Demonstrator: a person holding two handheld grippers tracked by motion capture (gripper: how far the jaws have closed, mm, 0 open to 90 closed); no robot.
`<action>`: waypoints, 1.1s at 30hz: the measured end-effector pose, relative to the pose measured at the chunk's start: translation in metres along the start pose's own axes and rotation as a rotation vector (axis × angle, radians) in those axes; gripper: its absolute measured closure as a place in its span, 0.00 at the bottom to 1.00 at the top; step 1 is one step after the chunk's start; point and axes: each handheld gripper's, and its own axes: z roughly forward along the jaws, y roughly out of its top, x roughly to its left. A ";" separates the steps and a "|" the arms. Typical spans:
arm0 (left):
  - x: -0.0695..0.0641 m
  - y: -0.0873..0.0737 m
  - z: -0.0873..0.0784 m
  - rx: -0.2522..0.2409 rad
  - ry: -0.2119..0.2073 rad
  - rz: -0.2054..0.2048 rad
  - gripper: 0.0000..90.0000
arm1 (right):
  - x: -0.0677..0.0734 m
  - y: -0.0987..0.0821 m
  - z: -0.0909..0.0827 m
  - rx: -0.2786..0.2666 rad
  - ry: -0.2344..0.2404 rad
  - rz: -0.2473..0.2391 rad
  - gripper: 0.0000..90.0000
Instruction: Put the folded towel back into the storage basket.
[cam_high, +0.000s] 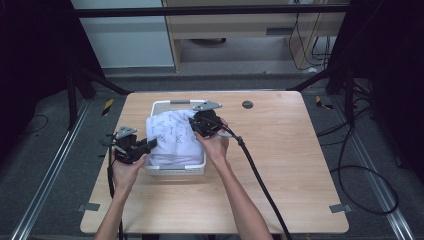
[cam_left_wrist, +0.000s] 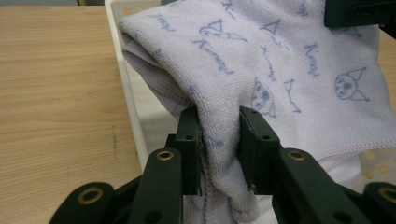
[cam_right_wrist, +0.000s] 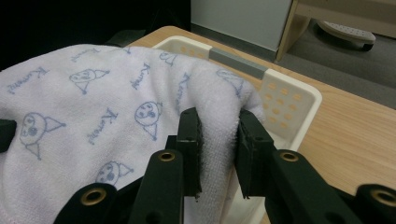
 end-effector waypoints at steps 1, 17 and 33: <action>-0.001 -0.001 0.001 0.004 0.001 0.003 0.78 | 0.000 -0.001 0.000 0.001 -0.001 -0.001 0.82; -0.003 -0.009 0.018 0.076 0.025 0.017 0.78 | -0.004 -0.021 0.016 0.062 -0.004 0.020 0.81; 0.002 -0.013 0.023 0.104 0.055 0.007 0.69 | -0.005 -0.031 0.027 0.128 -0.007 -0.008 0.68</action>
